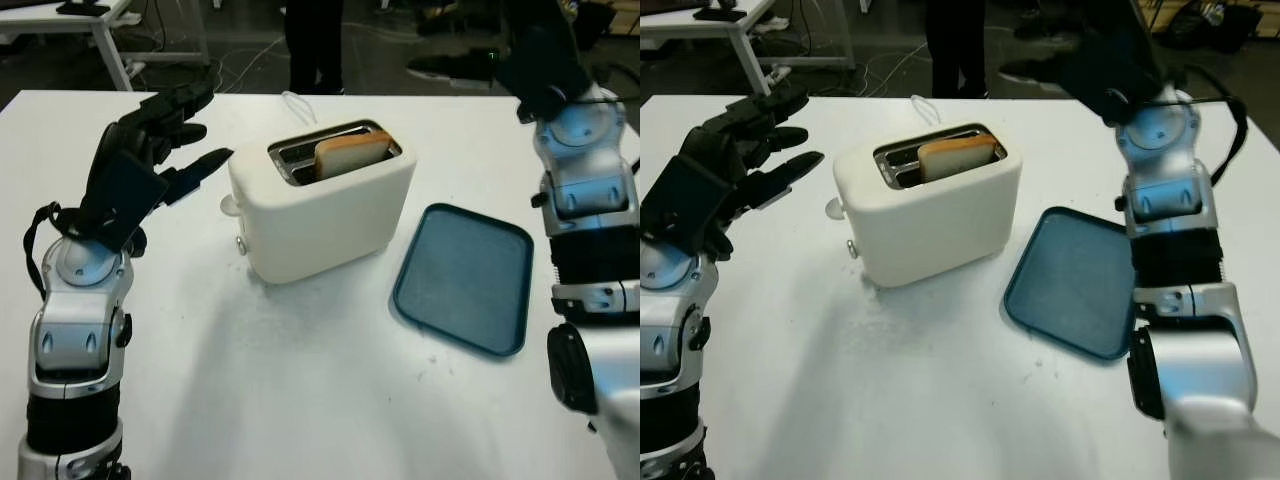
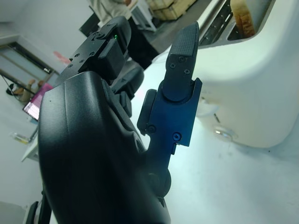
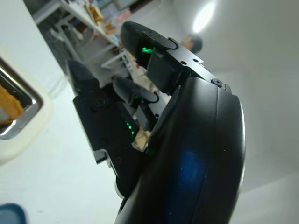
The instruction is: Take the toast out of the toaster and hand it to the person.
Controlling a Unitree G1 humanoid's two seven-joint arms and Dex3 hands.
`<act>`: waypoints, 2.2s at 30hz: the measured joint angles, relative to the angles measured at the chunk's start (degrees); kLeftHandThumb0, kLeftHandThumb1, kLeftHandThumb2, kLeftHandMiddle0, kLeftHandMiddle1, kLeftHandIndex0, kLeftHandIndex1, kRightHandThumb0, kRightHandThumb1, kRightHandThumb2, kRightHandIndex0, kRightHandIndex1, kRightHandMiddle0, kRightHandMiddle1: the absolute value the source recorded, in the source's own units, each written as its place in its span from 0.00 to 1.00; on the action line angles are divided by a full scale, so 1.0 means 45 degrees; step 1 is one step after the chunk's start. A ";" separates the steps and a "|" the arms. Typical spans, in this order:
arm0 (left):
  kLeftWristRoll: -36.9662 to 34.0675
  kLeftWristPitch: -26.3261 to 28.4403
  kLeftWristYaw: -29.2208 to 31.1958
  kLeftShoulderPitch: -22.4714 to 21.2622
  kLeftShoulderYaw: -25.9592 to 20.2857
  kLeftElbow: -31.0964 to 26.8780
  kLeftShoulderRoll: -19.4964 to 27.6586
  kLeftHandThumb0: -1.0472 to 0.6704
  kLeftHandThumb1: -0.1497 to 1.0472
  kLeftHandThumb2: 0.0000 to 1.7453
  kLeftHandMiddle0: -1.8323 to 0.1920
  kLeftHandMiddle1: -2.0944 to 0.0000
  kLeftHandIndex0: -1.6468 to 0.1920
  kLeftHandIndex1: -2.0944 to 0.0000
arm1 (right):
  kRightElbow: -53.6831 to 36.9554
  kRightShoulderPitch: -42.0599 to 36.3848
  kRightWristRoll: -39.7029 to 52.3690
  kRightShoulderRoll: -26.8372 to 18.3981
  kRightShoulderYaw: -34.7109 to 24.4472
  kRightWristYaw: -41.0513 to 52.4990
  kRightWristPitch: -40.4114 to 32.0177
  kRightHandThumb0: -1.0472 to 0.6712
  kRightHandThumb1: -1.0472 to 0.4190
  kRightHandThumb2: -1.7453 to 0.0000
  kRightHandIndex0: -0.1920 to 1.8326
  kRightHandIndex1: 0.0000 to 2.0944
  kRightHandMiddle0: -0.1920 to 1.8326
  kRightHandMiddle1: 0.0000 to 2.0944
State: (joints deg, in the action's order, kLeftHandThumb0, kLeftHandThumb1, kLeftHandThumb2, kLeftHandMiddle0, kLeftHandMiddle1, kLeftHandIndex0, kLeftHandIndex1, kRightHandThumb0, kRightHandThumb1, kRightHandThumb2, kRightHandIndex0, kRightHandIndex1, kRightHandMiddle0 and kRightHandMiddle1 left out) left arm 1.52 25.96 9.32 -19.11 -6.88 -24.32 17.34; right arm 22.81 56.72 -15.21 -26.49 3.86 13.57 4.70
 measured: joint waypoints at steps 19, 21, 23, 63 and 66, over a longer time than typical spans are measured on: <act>-0.0007 0.0079 0.0002 0.0041 -0.0074 -0.0044 -0.0001 0.33 0.89 0.03 0.83 0.61 0.62 1.00 | 0.0571 0.0844 -0.2612 -0.0254 0.3132 0.3078 0.0460 0.37 0.26 1.00 0.43 0.32 0.55 0.02; -0.0005 0.0080 0.0002 0.0051 -0.0078 -0.0105 -0.0001 0.33 0.89 0.03 0.83 0.61 0.62 0.99 | 0.0628 0.0908 -0.2788 -0.0254 0.3263 0.3220 0.0569 0.37 0.26 1.00 0.43 0.32 0.55 0.01; -0.0004 0.0083 0.0001 0.0058 -0.0077 -0.0177 -0.0001 0.33 0.89 0.03 0.83 0.61 0.62 0.99 | 0.0677 0.0964 -0.2884 -0.0255 0.3399 0.3364 0.0584 0.36 0.26 1.00 0.43 0.32 0.54 0.01; -0.0002 0.0220 -0.0136 0.0260 -0.0031 -0.0169 -0.0040 0.34 0.89 0.01 0.82 0.62 0.62 0.99 | 0.2377 0.1423 -0.3571 0.0480 0.4375 0.4409 0.1355 0.39 0.22 1.00 0.52 0.56 0.68 0.07; 0.0001 0.0238 -0.0138 0.0259 -0.0001 -0.0165 -0.0040 0.34 0.89 0.01 0.82 0.62 0.62 0.99 | 0.2273 0.1422 -0.3652 0.0441 0.4471 0.4593 0.1312 0.35 0.22 1.00 0.51 0.73 0.55 0.44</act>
State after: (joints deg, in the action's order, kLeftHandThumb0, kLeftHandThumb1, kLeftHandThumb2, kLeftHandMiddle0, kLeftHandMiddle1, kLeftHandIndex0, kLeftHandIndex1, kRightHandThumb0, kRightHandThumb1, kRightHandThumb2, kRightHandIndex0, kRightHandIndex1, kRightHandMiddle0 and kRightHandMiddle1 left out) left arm 1.52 27.04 8.70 -17.95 -6.88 -25.06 17.16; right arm 33.03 63.12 -31.65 -24.51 23.98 34.24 10.60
